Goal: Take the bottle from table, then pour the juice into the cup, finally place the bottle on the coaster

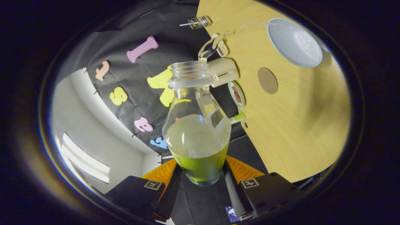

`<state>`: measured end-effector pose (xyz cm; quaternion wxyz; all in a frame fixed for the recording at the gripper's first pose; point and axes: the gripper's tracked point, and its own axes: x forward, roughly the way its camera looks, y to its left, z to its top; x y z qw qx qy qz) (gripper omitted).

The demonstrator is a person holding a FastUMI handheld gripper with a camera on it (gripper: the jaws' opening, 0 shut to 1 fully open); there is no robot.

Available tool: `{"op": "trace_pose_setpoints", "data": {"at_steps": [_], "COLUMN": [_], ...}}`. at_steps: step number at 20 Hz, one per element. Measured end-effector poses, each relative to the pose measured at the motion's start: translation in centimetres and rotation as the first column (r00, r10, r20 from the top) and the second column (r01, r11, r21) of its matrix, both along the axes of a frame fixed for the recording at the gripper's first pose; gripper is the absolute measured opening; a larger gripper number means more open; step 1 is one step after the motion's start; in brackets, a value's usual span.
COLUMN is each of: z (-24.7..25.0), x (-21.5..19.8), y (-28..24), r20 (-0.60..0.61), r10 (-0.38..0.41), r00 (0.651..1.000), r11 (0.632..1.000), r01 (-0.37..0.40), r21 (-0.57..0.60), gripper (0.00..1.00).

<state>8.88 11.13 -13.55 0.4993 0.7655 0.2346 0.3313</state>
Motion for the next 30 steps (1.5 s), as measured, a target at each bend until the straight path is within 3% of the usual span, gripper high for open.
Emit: {"op": "trace_pose_setpoints", "data": {"at_steps": [13,30], "z": [1.3,2.8], "x": [-0.6,-0.3], "y": [0.4,0.0], "r20": [-0.012,-0.039], "r10": [0.01,0.003], "r00": [1.0,0.999], "r11": [1.0,0.992], "r01": [-0.01,0.002], "r21": [0.015,0.123], "gripper": [0.76,0.76]}}
